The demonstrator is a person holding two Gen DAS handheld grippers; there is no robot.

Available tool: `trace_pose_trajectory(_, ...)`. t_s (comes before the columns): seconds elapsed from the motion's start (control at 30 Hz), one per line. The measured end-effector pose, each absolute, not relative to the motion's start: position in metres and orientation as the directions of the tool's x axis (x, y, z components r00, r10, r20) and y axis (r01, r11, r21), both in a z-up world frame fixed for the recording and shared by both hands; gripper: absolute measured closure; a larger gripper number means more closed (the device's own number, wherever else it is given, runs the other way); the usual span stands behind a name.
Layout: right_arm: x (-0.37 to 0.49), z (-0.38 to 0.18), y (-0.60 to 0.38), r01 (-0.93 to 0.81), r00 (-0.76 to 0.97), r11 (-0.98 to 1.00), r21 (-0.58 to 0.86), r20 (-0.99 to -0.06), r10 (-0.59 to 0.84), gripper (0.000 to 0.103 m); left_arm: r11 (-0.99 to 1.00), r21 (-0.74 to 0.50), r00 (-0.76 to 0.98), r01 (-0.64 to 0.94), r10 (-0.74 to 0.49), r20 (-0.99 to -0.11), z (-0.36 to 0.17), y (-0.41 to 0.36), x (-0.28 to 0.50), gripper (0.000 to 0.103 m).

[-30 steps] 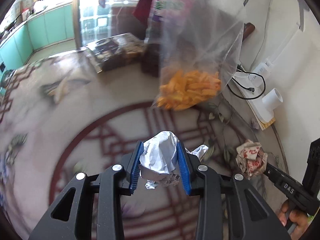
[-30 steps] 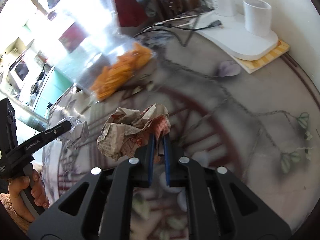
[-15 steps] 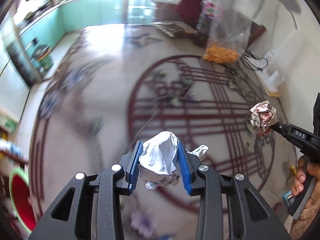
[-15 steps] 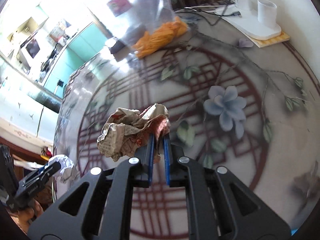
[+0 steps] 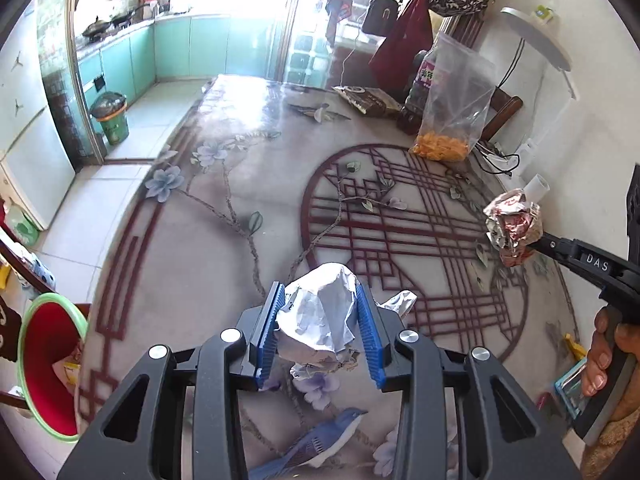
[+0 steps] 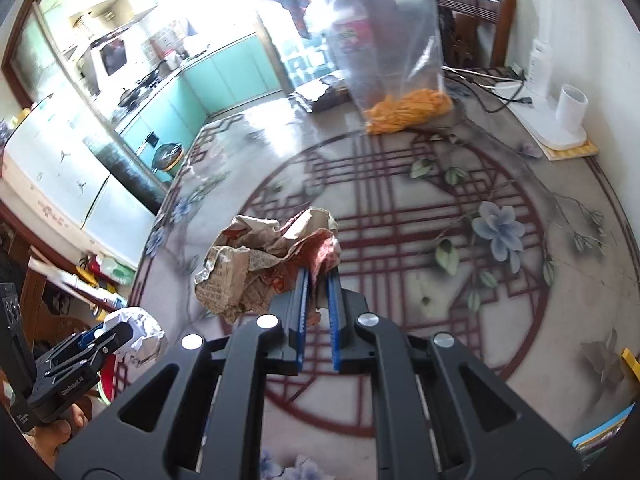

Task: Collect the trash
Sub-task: 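Carry the foil with the left tool while the right tool carries the crumpled paper to the bucket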

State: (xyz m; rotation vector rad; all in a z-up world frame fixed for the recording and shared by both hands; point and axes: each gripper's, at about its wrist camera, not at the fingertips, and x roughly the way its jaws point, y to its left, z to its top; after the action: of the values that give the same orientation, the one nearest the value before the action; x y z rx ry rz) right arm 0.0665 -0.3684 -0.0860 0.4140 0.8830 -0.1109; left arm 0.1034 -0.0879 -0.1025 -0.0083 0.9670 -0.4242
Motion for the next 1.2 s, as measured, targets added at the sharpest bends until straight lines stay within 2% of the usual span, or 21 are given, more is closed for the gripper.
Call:
trace_pose_trajectory(0.47,0.068,-0.079,-0.292,0.15,0.621,0.944,0.295,-0.771,0.143,0.093,0.932,-0.188,0.518,0.309,-0.331,-0.789,-0.1,-0.035,0.087,0.068)
trace_pose_trajectory(0.73,0.072,-0.079,-0.244,0.145,0.606,0.957,0.25,-0.787,0.114,0.093,0.928,-0.143,0.548,0.344,-0.322,-0.772,-0.102,0.0,0.084,0.068)
trace_pose_trajectory(1.2,0.079,-0.086,-0.136,0.125,0.574,0.968,0.216,-0.812,0.107,0.093,0.918,-0.162,0.525,0.361,-0.344,-0.778,-0.111,0.09,0.106,0.068)
